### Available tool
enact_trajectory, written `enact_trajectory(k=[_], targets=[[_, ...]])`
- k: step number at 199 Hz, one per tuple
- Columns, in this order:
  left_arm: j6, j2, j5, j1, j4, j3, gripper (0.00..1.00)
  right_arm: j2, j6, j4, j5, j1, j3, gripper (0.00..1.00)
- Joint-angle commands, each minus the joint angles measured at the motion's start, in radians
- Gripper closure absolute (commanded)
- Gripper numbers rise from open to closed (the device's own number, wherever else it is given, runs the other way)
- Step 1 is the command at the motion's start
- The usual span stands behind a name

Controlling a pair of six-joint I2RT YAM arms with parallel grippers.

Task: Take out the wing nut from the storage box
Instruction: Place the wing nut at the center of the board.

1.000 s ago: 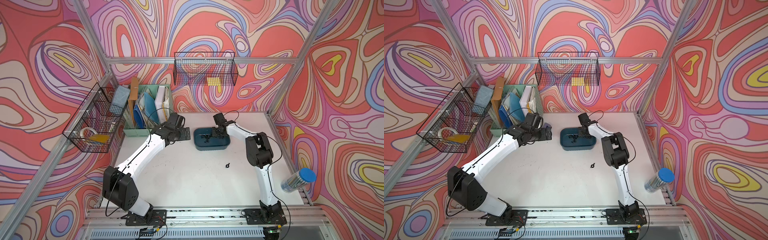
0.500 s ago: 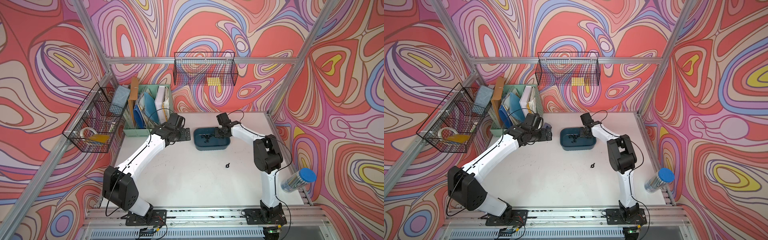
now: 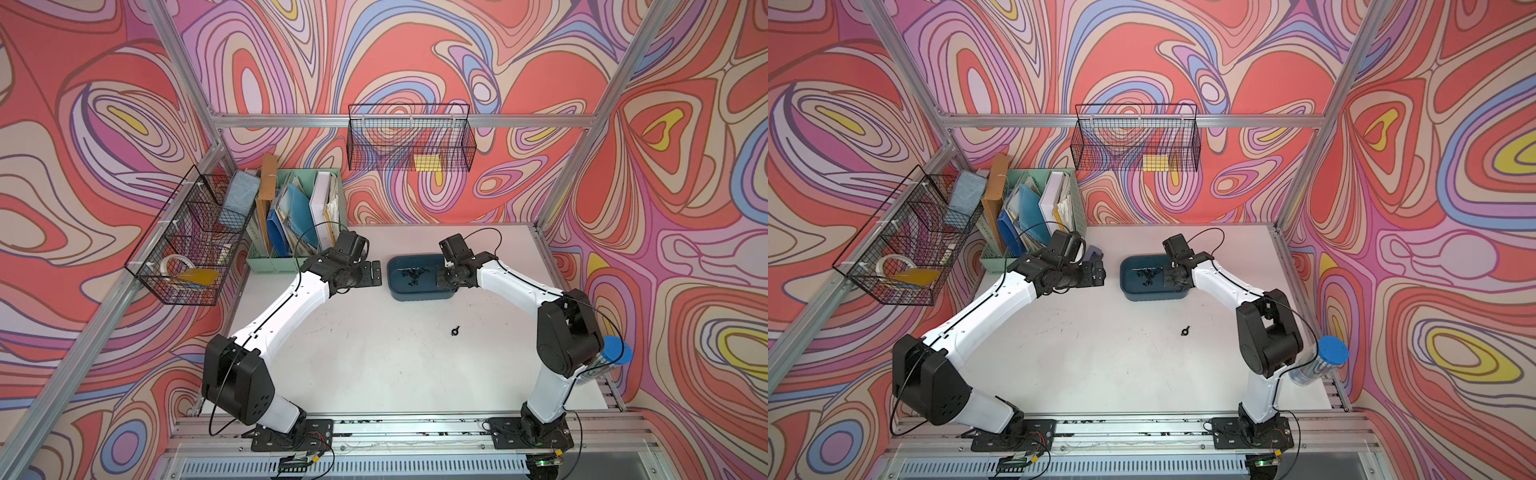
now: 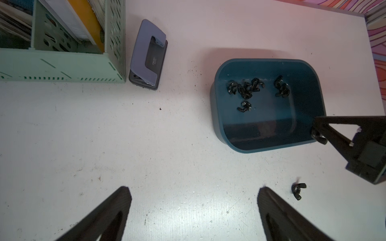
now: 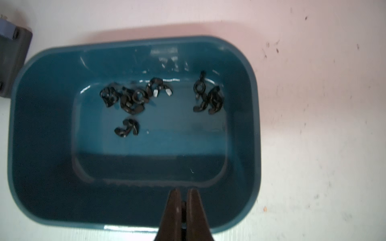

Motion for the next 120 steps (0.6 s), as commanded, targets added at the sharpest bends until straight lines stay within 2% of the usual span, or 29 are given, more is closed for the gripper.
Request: enact_trajectory(k=[1, 65, 120], targets=[[-0.005, -0.025, 0.035, -0.002, 0.016, -0.016, 0.01, -0.089, 0.059, -0.027, 0.022, 0.027, -0.064, 1.0], [-0.024, -0.025, 0.072, -0.001, 0.024, -0.027, 0.01, -0.209, 0.16, -0.053, 0.031, 0.111, -0.214, 1.0], [-0.035, -0.037, 0.085, -0.001, 0.024, -0.042, 0.01, -0.234, 0.225, -0.035, 0.038, 0.168, -0.309, 1.0]])
